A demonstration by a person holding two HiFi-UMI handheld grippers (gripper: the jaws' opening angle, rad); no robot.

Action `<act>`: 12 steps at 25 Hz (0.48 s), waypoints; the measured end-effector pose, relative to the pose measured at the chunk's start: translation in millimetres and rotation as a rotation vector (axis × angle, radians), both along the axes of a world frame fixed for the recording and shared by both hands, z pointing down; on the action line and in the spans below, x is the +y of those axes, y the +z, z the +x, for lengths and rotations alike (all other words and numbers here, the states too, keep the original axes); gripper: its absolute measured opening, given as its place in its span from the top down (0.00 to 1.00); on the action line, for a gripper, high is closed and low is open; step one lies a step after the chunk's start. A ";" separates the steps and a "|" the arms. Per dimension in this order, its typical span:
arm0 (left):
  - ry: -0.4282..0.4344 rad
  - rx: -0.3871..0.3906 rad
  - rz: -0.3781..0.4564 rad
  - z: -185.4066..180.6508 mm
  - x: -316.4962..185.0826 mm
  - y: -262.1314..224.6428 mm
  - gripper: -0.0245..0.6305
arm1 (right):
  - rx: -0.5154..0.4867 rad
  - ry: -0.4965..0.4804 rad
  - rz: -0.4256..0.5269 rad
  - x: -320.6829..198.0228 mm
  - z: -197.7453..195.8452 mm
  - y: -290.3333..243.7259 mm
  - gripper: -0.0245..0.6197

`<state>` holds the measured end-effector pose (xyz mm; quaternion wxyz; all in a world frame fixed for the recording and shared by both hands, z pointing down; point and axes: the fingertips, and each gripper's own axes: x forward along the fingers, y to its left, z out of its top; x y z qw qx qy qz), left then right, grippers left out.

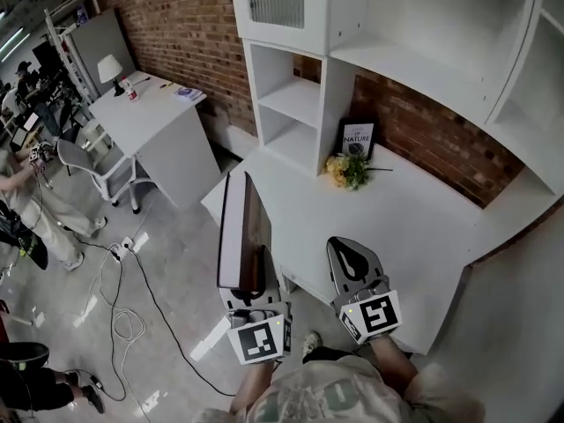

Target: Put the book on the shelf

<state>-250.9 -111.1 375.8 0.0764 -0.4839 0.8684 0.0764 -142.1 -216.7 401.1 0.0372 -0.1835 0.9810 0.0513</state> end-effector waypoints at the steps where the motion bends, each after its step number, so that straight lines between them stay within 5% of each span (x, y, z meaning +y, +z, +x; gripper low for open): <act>1: 0.020 -0.003 0.004 -1.4 -12.2 -4.7 0.73 | -0.005 0.003 0.006 -7.8 -6.0 -3.8 0.93; 12: 0.221 -0.015 0.024 -27.8 -90.3 -25.2 0.73 | -0.034 0.196 0.043 -50.5 -23.9 -31.4 0.94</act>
